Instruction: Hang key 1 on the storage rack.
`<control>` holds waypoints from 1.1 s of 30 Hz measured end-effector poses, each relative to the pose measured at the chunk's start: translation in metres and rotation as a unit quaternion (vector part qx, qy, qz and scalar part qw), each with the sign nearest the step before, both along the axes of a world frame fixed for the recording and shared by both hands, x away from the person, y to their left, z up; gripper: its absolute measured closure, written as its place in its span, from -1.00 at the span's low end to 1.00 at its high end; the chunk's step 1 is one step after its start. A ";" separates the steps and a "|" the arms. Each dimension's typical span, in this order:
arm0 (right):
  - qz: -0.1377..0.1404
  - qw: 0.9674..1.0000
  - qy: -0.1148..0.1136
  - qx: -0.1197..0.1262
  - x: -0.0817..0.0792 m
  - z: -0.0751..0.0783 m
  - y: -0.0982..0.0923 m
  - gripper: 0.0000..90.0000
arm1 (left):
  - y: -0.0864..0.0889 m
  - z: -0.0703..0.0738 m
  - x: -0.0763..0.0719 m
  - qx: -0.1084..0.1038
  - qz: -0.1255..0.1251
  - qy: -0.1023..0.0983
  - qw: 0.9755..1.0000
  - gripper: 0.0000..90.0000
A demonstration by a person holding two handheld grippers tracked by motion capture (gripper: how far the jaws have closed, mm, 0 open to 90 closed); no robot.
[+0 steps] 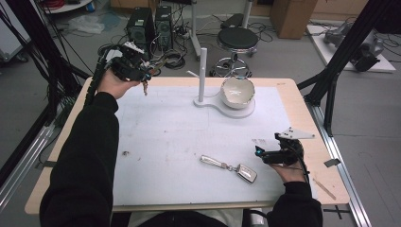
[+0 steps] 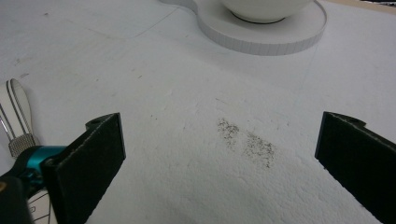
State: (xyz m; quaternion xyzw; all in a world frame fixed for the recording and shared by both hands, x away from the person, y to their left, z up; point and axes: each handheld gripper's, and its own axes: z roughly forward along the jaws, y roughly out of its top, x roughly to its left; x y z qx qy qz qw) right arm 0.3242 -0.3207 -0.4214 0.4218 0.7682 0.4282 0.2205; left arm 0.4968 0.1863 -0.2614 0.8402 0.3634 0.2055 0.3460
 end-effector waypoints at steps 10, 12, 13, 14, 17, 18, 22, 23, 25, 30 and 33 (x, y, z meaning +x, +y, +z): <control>0.000 1.000 0.000 0.001 0.000 0.000 0.000 -0.98 | -0.021 -0.008 0.010 0.000 -0.007 0.009 1.000 0.76; 0.001 1.000 0.003 -0.001 0.000 0.000 0.000 -0.98 | -0.027 -0.011 0.012 0.002 -0.014 0.012 1.000 0.76; 0.001 1.000 0.002 -0.001 0.000 0.000 0.000 -0.98 | -0.030 -0.012 0.013 0.002 -0.015 0.013 1.000 0.76; 0.001 1.000 0.002 -0.002 0.000 0.000 0.000 -0.98 | -0.033 -0.013 0.014 0.002 -0.016 0.012 1.000 0.76; 0.001 1.000 0.003 -0.001 0.000 0.000 0.000 -0.98 | -0.039 -0.015 0.016 0.007 -0.016 0.015 1.000 0.76; 0.001 1.000 0.002 -0.003 0.000 0.000 0.000 -0.98 | -0.041 -0.016 0.016 0.007 -0.017 0.014 1.000 0.76; 0.001 1.000 0.004 -0.004 -0.001 0.000 0.000 -0.98 | -0.047 -0.018 0.017 0.010 -0.019 0.015 1.000 0.76; 0.002 1.000 0.003 -0.005 -0.001 -0.001 0.000 -0.98 | -0.049 -0.019 0.017 0.009 -0.018 0.015 1.000 0.76; 0.002 1.000 0.005 -0.008 -0.001 -0.001 0.001 -0.98 | -0.052 -0.020 0.017 0.009 -0.021 0.014 1.000 0.76; 0.001 1.000 0.004 -0.008 -0.001 -0.001 0.001 -0.98 | -0.060 -0.025 0.018 0.015 -0.027 0.020 0.999 0.76; 0.001 1.000 0.004 -0.008 -0.001 -0.001 0.001 -0.98 | -0.063 -0.027 0.020 0.015 -0.028 0.022 0.999 0.76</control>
